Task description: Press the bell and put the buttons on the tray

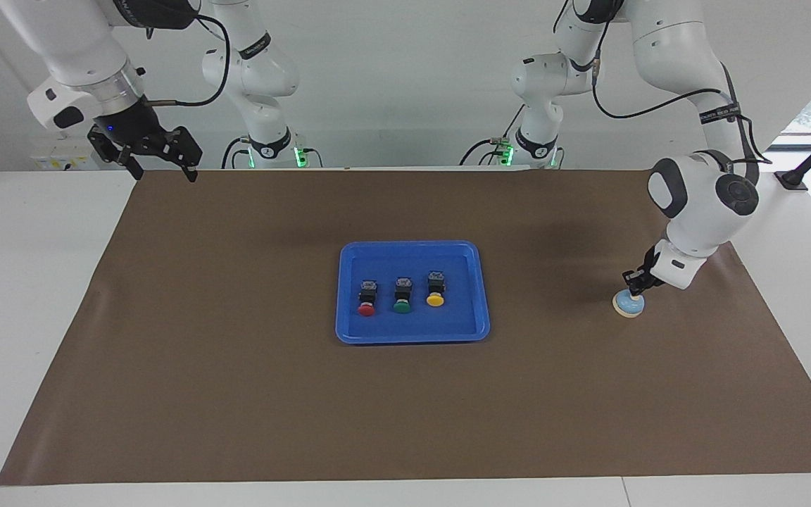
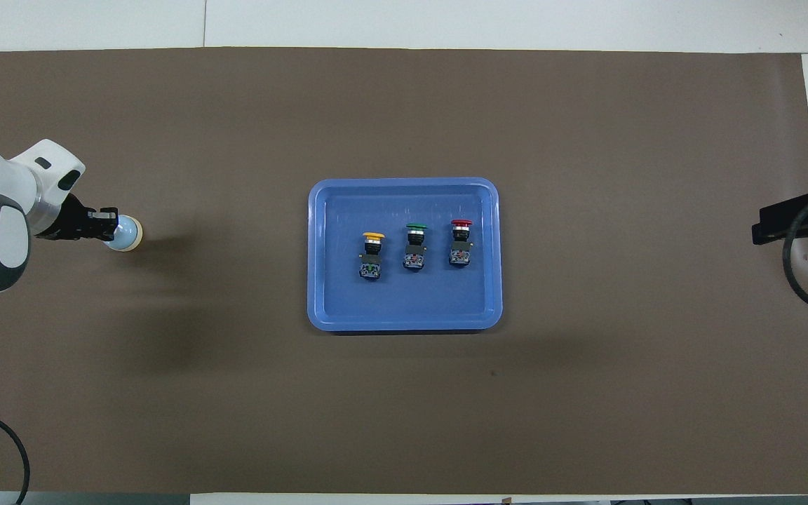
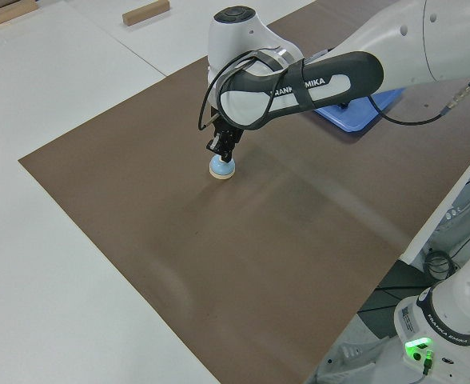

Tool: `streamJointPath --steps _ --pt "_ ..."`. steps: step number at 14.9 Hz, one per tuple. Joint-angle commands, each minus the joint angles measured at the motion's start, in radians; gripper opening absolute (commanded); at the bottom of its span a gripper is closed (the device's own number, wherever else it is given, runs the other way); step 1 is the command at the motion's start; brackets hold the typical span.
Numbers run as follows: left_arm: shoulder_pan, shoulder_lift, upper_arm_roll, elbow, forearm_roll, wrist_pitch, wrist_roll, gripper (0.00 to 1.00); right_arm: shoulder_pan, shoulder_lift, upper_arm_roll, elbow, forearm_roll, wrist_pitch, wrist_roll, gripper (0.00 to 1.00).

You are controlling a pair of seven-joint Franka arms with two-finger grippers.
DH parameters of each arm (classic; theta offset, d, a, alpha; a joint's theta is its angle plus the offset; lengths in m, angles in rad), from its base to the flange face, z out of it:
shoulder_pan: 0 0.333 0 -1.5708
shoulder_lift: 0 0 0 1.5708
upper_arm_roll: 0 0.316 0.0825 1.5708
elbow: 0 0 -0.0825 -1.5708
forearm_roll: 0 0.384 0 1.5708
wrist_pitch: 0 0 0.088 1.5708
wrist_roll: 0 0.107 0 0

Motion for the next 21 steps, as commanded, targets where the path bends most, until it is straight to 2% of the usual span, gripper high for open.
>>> streamJointPath --steps 1,2,3,4,5,6,7,11,21 --pt "-0.020 -0.033 -0.001 0.155 -0.003 -0.237 -0.005 0.00 -0.012 -0.018 0.005 -0.018 0.009 -0.002 -0.031 1.00" --pt "-0.027 -0.042 -0.003 0.205 -0.003 -0.312 -0.005 0.00 -0.012 -0.018 0.005 -0.018 0.009 -0.002 -0.029 1.00" --pt "-0.031 -0.061 -0.003 0.238 -0.003 -0.372 -0.005 0.08 -0.012 -0.018 0.005 -0.016 0.009 -0.002 -0.029 1.00" --pt "-0.033 -0.088 -0.004 0.246 -0.005 -0.406 -0.005 0.25 -0.012 -0.018 0.005 -0.016 0.009 -0.002 -0.031 1.00" --pt "-0.033 -0.129 -0.004 0.244 -0.005 -0.434 -0.005 0.49 -0.012 -0.018 0.005 -0.018 0.009 -0.002 -0.031 1.00" --pt "-0.034 -0.168 -0.004 0.237 -0.005 -0.460 -0.007 0.88 -0.012 -0.018 0.005 -0.018 0.009 -0.002 -0.029 1.00" --pt "-0.034 -0.199 -0.004 0.235 -0.005 -0.494 -0.008 1.00 -0.012 -0.018 0.005 -0.016 0.009 -0.002 -0.031 1.00" --pt "-0.033 -0.248 -0.003 0.237 -0.005 -0.568 -0.007 1.00 -0.012 -0.018 0.005 -0.018 0.009 -0.002 -0.029 1.00" --pt "-0.094 -0.240 0.011 0.290 -0.023 -0.630 -0.008 1.00 -0.012 -0.018 0.005 -0.016 0.009 -0.002 -0.031 1.00"
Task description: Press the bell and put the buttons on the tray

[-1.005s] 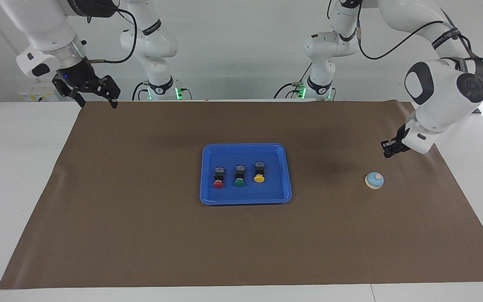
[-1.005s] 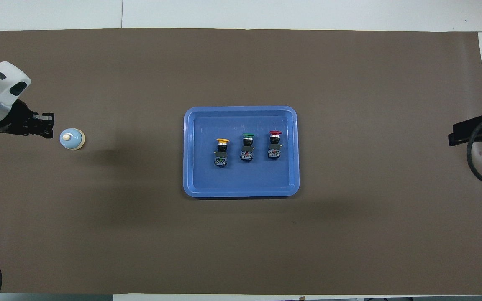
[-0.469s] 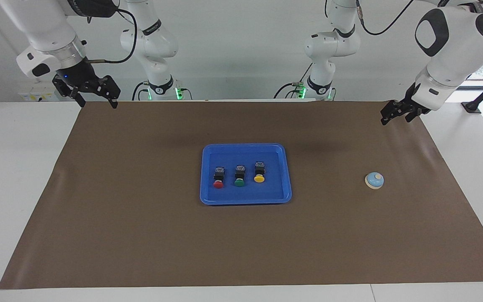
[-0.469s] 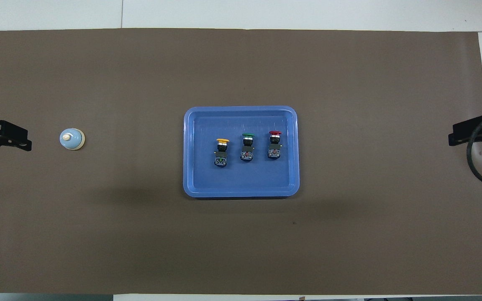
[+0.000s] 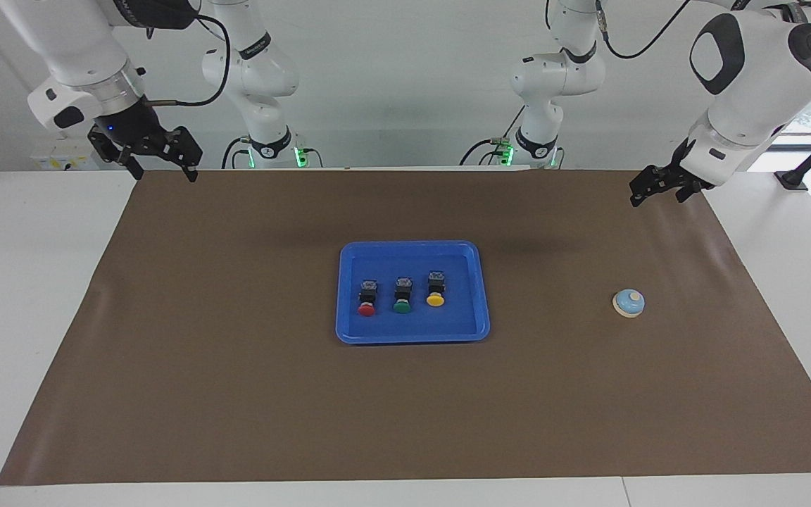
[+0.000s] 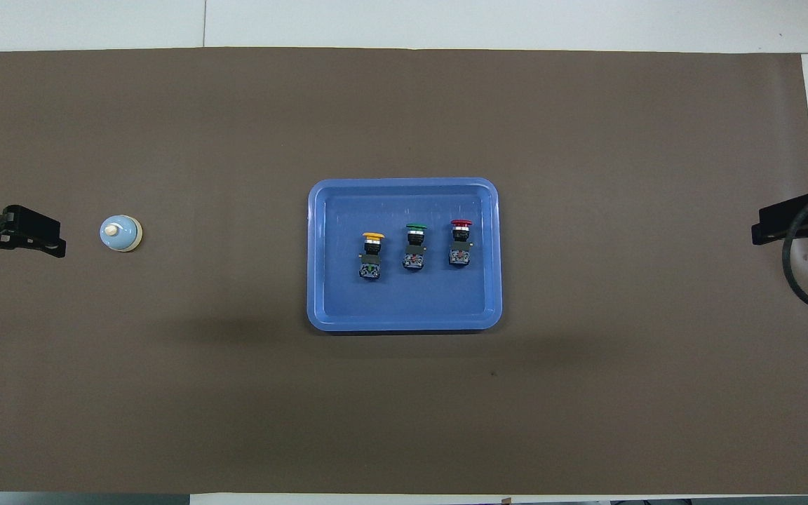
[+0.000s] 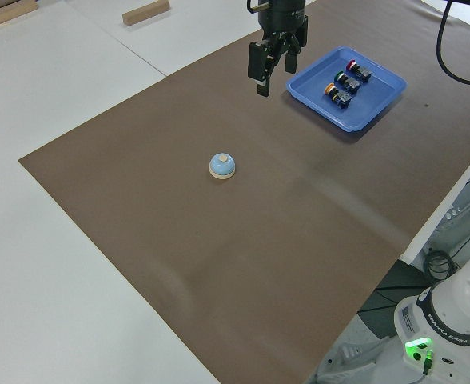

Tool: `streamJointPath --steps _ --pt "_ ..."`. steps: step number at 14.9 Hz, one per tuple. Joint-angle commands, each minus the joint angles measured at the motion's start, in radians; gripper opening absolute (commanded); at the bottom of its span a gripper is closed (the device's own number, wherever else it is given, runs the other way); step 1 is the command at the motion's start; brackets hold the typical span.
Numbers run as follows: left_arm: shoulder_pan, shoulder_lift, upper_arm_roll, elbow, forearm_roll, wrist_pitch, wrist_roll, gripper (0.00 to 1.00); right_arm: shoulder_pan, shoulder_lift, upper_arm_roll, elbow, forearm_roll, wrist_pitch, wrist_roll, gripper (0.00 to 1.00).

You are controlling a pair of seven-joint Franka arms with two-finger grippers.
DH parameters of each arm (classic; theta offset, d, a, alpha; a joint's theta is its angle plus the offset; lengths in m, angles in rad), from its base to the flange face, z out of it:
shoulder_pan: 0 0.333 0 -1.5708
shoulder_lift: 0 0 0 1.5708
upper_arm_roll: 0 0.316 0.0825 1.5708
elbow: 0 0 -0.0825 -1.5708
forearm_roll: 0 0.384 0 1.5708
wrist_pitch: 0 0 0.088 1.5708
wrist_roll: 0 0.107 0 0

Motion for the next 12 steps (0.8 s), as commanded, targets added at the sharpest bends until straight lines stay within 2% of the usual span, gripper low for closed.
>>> streamJointPath --steps 1,12 --pt "-0.025 0.004 0.019 0.029 -0.016 -0.036 -0.007 1.00 -0.012 -0.018 0.005 -0.016 0.009 -0.002 -0.029 1.00" --pt "-0.031 -0.013 0.005 0.018 -0.013 -0.024 0.002 1.00 -0.012 -0.018 0.005 -0.018 0.009 -0.002 -0.029 1.00"
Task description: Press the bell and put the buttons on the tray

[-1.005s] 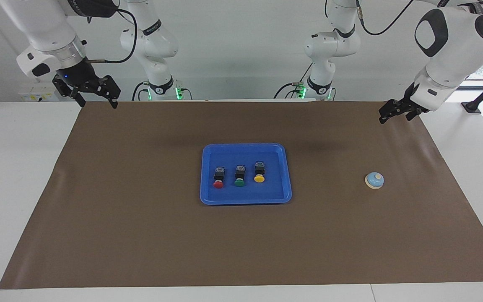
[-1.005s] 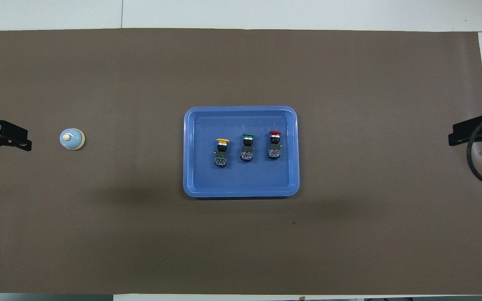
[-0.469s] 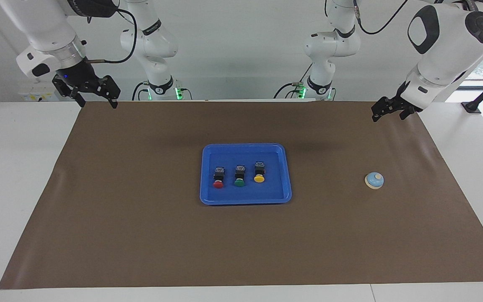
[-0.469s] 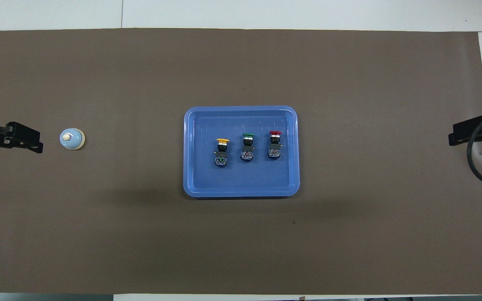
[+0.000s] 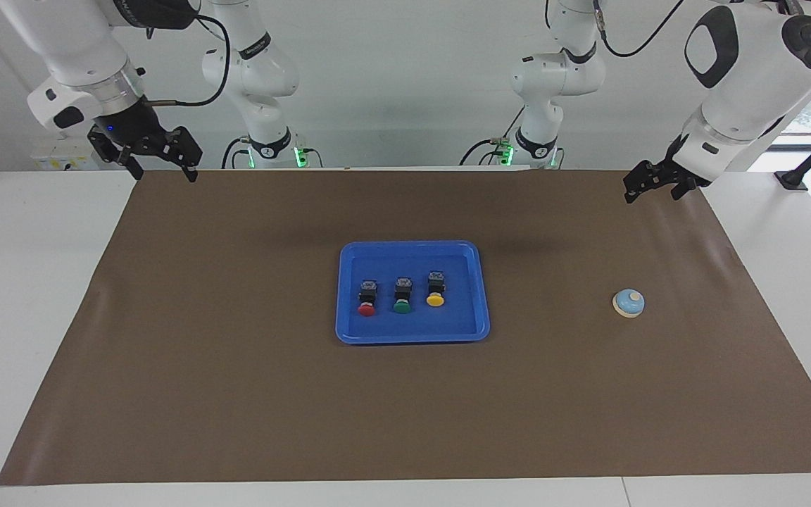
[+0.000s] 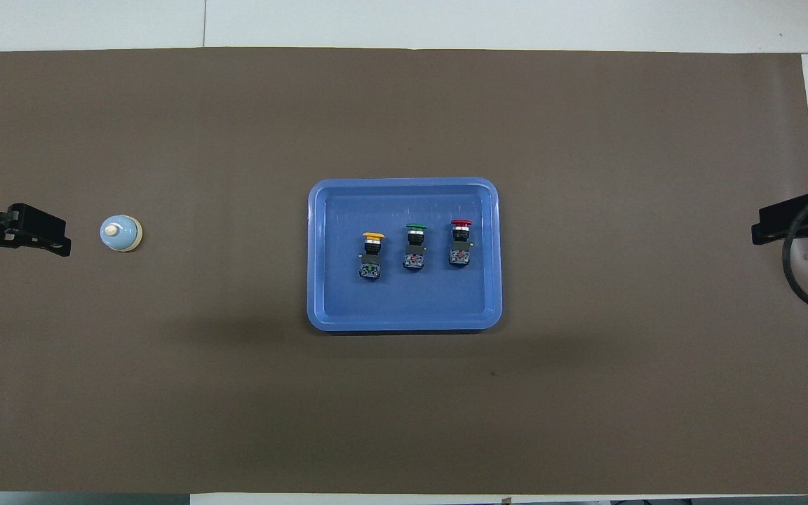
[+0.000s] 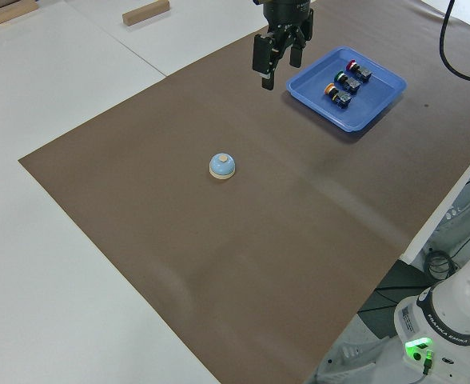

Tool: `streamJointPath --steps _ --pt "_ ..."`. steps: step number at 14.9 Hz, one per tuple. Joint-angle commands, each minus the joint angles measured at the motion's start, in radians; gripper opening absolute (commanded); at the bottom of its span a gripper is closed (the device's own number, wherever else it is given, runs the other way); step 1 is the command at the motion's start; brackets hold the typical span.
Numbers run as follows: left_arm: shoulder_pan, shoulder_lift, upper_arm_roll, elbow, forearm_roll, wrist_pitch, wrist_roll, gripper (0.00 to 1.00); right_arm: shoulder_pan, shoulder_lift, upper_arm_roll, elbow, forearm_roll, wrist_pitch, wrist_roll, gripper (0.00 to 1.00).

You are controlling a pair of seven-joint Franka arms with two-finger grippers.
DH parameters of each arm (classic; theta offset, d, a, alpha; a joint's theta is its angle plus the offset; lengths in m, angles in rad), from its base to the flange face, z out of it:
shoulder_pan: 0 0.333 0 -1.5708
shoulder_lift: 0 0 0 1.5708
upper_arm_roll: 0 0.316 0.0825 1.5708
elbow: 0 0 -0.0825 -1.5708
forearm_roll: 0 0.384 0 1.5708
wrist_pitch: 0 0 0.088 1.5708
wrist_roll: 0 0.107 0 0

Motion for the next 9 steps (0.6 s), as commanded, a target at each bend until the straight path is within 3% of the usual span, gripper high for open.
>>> streamJointPath --steps 1,9 --pt "-0.017 -0.012 0.009 -0.001 -0.010 -0.008 0.004 1.00 -0.012 -0.018 0.005 -0.016 0.009 -0.002 -0.029 1.00" --pt "-0.016 -0.017 0.012 0.002 -0.010 0.007 -0.002 1.00 -0.012 -0.018 0.005 -0.016 0.009 -0.002 -0.029 1.00"
